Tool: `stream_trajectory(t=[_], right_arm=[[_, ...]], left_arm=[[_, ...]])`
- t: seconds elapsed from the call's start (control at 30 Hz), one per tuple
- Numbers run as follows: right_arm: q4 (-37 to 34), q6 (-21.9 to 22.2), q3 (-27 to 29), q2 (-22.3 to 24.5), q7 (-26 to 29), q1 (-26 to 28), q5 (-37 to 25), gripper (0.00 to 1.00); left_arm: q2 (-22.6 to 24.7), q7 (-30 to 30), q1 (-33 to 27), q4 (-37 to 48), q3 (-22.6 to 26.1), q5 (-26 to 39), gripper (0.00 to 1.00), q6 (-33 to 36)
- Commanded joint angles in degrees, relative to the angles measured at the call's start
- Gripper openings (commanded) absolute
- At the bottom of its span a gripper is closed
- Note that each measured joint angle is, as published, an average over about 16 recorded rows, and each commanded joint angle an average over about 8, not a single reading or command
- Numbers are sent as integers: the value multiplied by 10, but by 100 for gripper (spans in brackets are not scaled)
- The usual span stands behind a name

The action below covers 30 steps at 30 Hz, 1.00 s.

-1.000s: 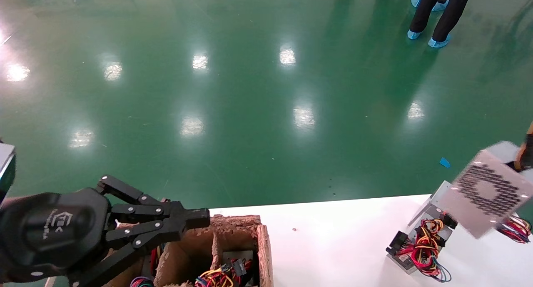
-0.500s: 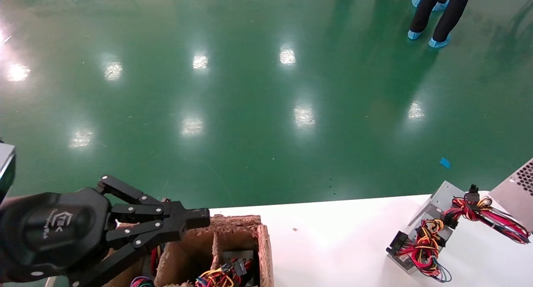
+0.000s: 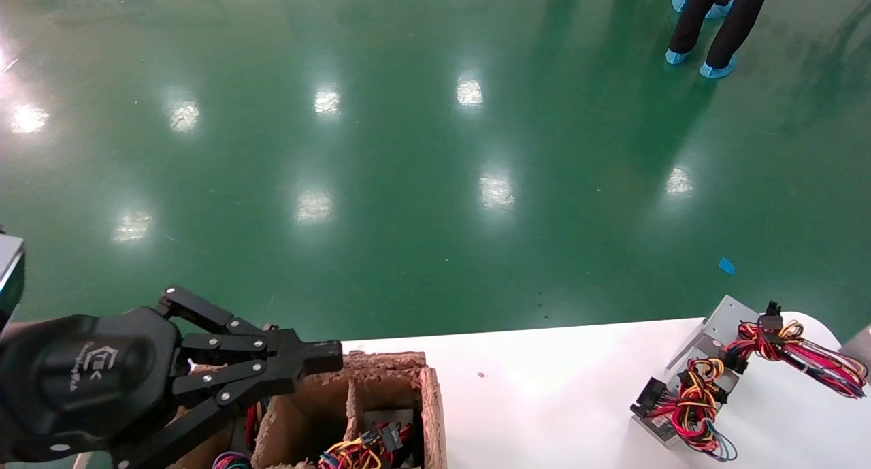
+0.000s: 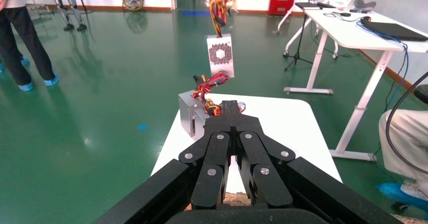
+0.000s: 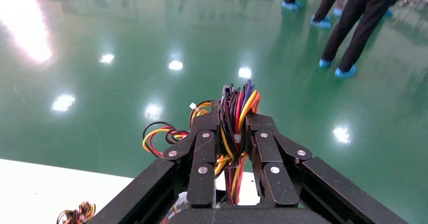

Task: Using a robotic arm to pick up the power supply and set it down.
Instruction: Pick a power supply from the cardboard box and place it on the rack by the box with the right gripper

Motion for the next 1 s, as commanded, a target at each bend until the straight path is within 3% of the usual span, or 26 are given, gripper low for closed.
stream_trajectory(t=[0.03,0.5,1.0], right_arm=[[-2,6,-10,-5,-3,-2,3,0],[-31,4,-100,-54,-38,-6,74,0],[-76,-14,-154,-123,-61,-19,147,0]], left_arm=[[0,0,0,0,0,0,0,0],[0,0,0,0,0,0,0,0],[0,0,0,0,0,0,0,0]])
